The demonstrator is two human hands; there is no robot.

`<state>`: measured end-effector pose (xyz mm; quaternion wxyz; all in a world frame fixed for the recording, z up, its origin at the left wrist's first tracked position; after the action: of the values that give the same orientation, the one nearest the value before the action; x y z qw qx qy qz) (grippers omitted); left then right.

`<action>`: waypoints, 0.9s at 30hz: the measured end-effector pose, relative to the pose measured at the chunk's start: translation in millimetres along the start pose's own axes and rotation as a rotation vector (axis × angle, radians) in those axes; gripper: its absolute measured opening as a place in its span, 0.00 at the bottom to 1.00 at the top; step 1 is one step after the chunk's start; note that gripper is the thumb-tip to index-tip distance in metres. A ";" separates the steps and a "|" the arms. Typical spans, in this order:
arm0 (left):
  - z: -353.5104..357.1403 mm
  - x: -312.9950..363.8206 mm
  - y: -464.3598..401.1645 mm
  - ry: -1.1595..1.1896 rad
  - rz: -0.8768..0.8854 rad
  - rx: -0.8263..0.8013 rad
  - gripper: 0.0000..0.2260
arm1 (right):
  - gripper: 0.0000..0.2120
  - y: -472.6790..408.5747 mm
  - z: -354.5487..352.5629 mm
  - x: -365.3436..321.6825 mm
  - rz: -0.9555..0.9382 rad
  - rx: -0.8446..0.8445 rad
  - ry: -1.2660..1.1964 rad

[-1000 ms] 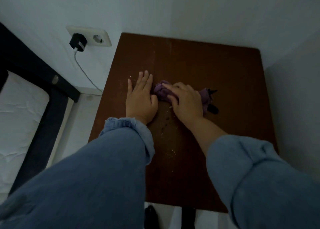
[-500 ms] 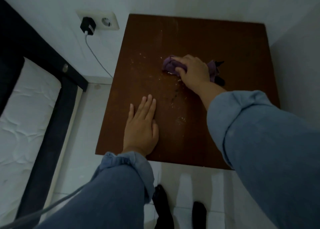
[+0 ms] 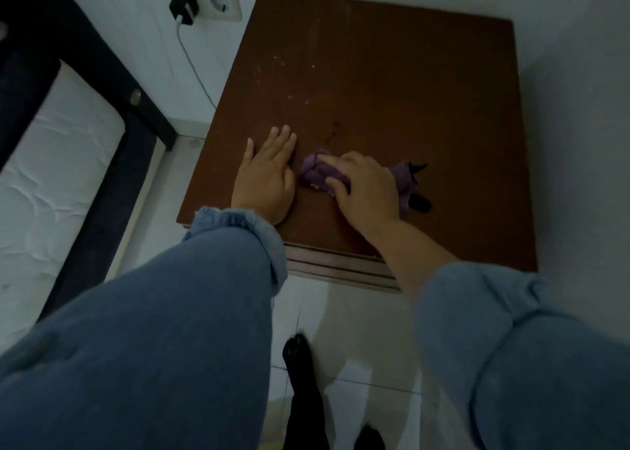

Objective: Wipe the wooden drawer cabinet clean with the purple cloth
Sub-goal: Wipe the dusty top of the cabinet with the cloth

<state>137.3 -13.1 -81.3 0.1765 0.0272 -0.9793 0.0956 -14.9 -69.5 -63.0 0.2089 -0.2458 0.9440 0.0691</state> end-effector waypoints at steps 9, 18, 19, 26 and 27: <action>0.7 0.6 1.0 -0.014 0.009 0.027 0.24 | 0.18 59.6 4.6 -0.7 -0.057 -0.004 -0.074; -0.1 0.8 1.8 -0.022 0.002 0.028 0.24 | 0.17 81.2 2.6 2.0 -0.096 -0.056 -0.179; 0.2 1.0 2.4 -0.022 0.005 0.030 0.24 | 0.17 83.7 2.2 2.7 -0.099 -0.076 -0.181; 0.7 1.6 1.2 -0.031 0.001 0.031 0.24 | 0.18 90.6 -7.3 6.8 -0.087 -0.274 -0.218; 0.8 1.4 0.9 -0.032 -0.001 0.029 0.24 | 0.18 88.4 -9.8 6.5 -0.086 -0.313 -0.204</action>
<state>135.7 -12.4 -81.7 0.1605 0.0316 -0.9804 0.1093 -67.2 2.3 -54.5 0.2654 -0.3072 0.8843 0.2305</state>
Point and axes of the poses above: each hand's wrist, its own y-axis away from the middle knuckle, its own z-axis out of the palm, x = y × z, the point moved 4 cm from there along -y, towards the middle knuckle, and after that the axes turned 11 degrees about z, right-handed, at the moved point
